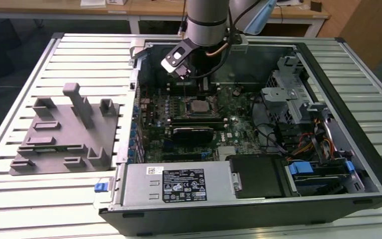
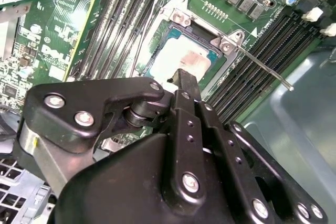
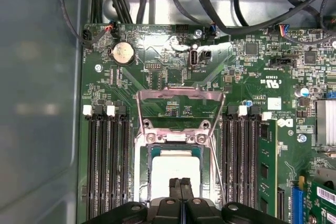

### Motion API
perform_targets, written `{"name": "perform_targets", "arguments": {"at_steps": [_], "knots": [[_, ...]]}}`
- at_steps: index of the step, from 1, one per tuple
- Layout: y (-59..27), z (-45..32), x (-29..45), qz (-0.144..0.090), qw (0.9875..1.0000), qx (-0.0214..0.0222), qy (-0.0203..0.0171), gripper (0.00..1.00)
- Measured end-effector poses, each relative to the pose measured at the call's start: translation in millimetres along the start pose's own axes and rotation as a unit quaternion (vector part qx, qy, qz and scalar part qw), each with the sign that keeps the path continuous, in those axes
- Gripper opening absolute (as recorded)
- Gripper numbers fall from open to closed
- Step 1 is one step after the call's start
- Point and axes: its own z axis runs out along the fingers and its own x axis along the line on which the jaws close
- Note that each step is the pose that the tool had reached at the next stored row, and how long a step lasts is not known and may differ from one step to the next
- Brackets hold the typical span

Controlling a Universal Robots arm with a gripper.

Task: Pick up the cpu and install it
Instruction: 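Close the cpu cover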

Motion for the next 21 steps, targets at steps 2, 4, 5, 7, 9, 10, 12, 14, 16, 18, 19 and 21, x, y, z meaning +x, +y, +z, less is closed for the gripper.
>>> {"name": "perform_targets", "arguments": {"at_steps": [2, 4, 5, 7, 9, 10, 12, 14, 16, 18, 19, 21], "knots": [[0.1, -1.1, 0.0, 0.000, 1.0000, 0.0000, 0.0000, 0.11], [0.1, -1.3, 0.0, 0.000, 1.0000, -0.0001, 0.0002, 0.11], [0.1, -1.7, 0.0, 0.000, 1.0000, 0.0000, 0.0001, 0.11], [0.1, -2.3, 0.0, 0.000, 1.0000, 0.0000, 0.0000, 0.11], [0.1, -2.6, 0.0, 0.000, 1.0000, 0.0000, 0.0001, 0.11], [0.1, -2.6, 0.0, 0.000, 1.0000, -0.0001, 0.0001, 0.11], [0.1, -3.3, -0.1, 0.000, 1.0000, 0.0001, -0.0001, 0.11], [0.1, -4.0, 0.0, 0.000, 1.0000, 0.0000, 0.0000, 0.11], [0.2, -5.0, -0.1, 0.000, 1.0000, 0.0000, 0.0001, 0.11], [0.2, -6.6, -0.1, 0.000, 1.0000, 0.0000, 0.0001, 0.11], [0.3, -7.6, -0.1, 0.000, 1.0000, 0.0000, 0.0001, 0.11], [0.4, -10.4, -0.1, 0.000, 1.0000, 0.0000, 0.0001, 0.11]]}}
